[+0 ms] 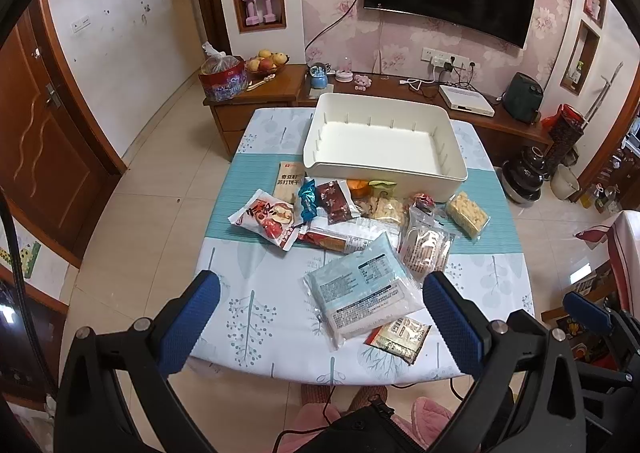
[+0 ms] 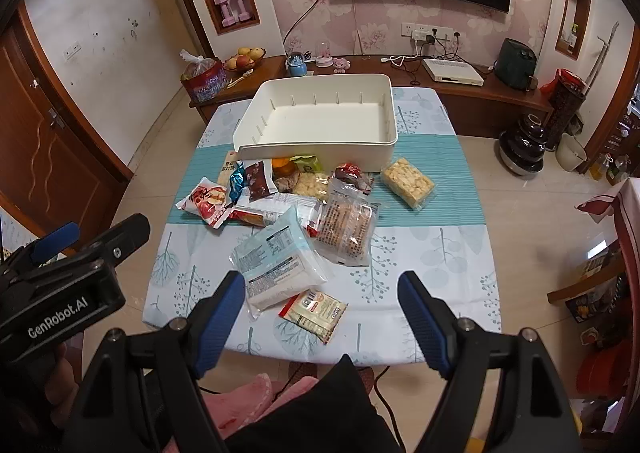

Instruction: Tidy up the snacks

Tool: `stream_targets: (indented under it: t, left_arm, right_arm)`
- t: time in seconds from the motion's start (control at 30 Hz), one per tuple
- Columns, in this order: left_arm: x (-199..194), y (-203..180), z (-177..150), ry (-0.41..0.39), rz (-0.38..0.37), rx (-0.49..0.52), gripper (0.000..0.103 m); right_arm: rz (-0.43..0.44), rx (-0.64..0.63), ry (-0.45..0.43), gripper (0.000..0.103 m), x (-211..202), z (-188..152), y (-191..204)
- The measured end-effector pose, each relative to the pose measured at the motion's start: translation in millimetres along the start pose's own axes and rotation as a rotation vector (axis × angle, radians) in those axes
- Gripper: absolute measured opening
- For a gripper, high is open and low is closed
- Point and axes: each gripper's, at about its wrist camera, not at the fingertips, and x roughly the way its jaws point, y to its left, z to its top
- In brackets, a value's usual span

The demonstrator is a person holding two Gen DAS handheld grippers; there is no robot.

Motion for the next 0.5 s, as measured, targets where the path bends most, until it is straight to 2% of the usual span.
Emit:
stream_targets:
  t: [0.5]
  left_arm:
    - [-5,-7,-16,0.007,0.002,-0.004,0.101]
  right_arm:
    - [0.007,-0.043,0.007,0.08,-7,-1,-1]
